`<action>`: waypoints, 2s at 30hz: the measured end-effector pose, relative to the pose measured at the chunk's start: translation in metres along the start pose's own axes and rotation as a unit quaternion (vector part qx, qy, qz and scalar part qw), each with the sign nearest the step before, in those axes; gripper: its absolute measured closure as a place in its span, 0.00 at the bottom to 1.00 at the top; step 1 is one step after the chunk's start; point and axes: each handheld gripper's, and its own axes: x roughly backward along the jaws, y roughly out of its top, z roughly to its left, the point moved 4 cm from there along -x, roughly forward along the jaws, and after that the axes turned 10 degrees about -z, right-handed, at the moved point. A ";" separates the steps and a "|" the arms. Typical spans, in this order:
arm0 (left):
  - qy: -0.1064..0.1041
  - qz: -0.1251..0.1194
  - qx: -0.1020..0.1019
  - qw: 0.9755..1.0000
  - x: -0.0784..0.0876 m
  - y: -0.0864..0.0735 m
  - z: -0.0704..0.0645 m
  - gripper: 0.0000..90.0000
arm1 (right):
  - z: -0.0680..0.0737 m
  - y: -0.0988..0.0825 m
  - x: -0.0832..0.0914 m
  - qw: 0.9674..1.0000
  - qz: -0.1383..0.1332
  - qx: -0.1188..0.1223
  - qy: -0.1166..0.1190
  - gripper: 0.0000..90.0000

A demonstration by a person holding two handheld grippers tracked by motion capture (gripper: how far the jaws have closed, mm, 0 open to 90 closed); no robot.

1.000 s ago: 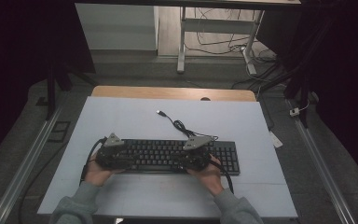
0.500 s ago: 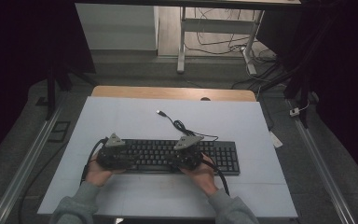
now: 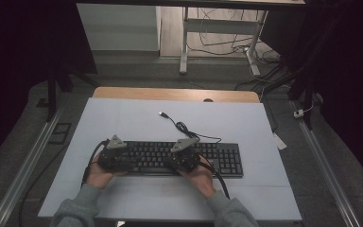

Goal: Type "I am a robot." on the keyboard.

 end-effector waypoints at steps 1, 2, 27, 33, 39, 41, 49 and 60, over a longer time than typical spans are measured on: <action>0.000 0.000 -0.001 1.000 0.000 0.000 0.000 0.38 | 0.000 0.000 0.000 1.000 0.001 0.000 -0.001 0.99; 0.000 0.001 -0.001 1.000 0.000 0.000 0.000 0.38 | -0.001 0.000 0.000 1.000 0.002 0.000 -0.002 0.99; 0.001 0.000 -0.004 1.000 0.001 0.000 0.000 0.38 | 0.001 -0.002 -0.001 1.000 0.008 0.009 -0.003 0.99; 0.003 -0.005 -0.006 1.000 0.002 0.000 0.000 0.38 | 0.000 0.003 0.008 1.000 -0.016 0.004 -0.006 0.99; 0.004 -0.006 -0.004 1.000 0.003 0.000 0.001 0.38 | -0.004 0.007 0.023 0.999 -0.036 -0.002 -0.009 0.97; 0.005 -0.008 -0.005 1.000 0.004 0.000 0.001 0.38 | -0.007 0.006 0.028 0.999 -0.034 -0.004 -0.013 0.91; 0.007 -0.010 -0.005 1.000 0.004 0.001 0.001 0.38 | -0.019 -0.002 0.053 0.998 -0.048 -0.015 -0.030 0.70; 0.009 -0.016 -0.007 1.000 0.006 0.001 0.003 0.38 | -0.036 -0.018 0.085 0.997 -0.056 -0.025 -0.052 0.59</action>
